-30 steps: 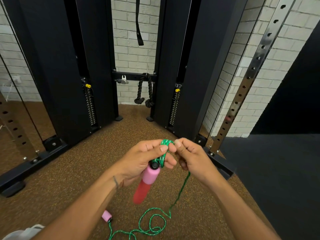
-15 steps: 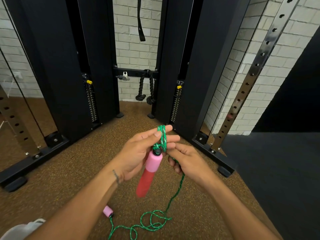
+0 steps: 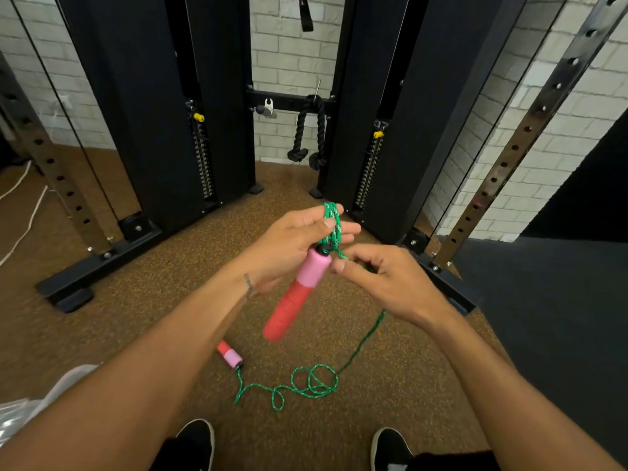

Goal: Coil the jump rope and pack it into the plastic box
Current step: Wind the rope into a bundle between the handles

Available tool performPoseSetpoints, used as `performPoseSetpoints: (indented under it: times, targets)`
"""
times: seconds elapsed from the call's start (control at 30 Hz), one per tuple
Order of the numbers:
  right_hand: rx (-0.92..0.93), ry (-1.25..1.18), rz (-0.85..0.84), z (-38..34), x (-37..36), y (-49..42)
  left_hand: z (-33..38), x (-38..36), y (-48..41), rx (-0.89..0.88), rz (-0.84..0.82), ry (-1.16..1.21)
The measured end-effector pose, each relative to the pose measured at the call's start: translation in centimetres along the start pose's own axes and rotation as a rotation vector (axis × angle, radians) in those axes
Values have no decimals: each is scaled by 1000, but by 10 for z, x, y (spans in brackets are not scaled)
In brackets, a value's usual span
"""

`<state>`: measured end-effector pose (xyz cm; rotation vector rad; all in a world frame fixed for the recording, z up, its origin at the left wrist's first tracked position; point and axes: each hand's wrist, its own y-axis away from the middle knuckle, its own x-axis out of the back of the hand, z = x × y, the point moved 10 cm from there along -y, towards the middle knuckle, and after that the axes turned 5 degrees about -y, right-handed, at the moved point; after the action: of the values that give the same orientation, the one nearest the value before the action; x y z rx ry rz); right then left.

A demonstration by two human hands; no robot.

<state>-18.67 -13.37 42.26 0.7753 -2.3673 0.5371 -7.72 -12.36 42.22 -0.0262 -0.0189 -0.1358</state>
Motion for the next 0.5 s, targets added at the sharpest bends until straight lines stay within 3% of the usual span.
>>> performPoseSetpoints:
  times: [0.13, 0.2, 0.37, 0.5]
  targets:
    - [37, -99, 24, -6, 7, 3, -3, -4, 3, -55, -70, -344]
    - [69, -154, 40, -12, 11, 3, -5, -10, 7, -48, -139, -405]
    - [79, -315, 198, -7, 35, -1, -3, -19, 12, -4, -218, -287]
    - [54, -353, 165, -1, 32, -1, -6, -25, 18, -21, -269, -205]
